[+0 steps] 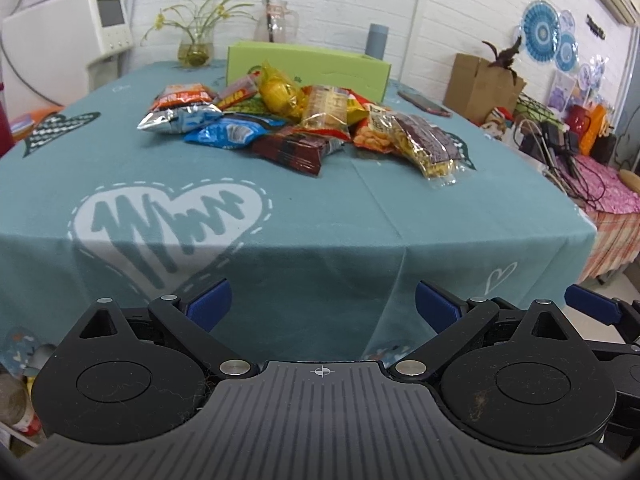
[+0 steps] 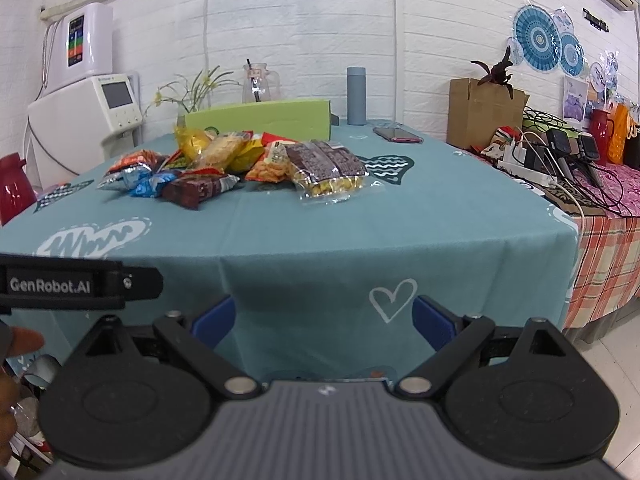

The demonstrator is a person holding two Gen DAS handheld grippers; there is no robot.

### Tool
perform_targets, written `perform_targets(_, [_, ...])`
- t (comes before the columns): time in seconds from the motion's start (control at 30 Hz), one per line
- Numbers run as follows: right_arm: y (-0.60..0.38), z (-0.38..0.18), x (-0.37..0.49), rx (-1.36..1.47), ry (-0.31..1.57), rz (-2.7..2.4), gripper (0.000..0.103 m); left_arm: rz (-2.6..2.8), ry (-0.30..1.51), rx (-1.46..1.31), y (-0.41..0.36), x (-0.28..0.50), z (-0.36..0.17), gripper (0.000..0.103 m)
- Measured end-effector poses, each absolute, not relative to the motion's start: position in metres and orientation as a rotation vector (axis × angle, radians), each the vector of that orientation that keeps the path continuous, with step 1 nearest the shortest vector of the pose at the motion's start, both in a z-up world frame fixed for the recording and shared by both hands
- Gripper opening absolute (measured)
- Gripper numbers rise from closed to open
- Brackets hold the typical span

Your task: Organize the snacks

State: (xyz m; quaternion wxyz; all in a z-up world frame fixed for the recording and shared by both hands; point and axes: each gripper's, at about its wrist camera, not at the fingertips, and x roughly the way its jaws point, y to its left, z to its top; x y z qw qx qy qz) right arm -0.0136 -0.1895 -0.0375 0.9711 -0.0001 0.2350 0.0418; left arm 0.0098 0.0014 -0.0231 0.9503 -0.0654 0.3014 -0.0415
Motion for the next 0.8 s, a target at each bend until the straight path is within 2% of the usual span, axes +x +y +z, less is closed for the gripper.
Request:
perform_targets(0.43, [-0.191,-0.037,-0.014,-0.017,0.468,0.076,0.093,-0.064,0.608,-0.148,0.008,0.019,-0.019,0.092])
perform_targets(0.67, [-0.203,-0.032,-0.020,-0.068,0.398,0.046,0.093,-0.008,0.643,-0.179,0.013,0.069,-0.013,0.092])
perform_targets(0.8, [-0.223,-0.037,0.005,0.086,0.432,0.115,0.093,0.007,0.652,-0.126,0.014,0.080,-0.021,0.092])
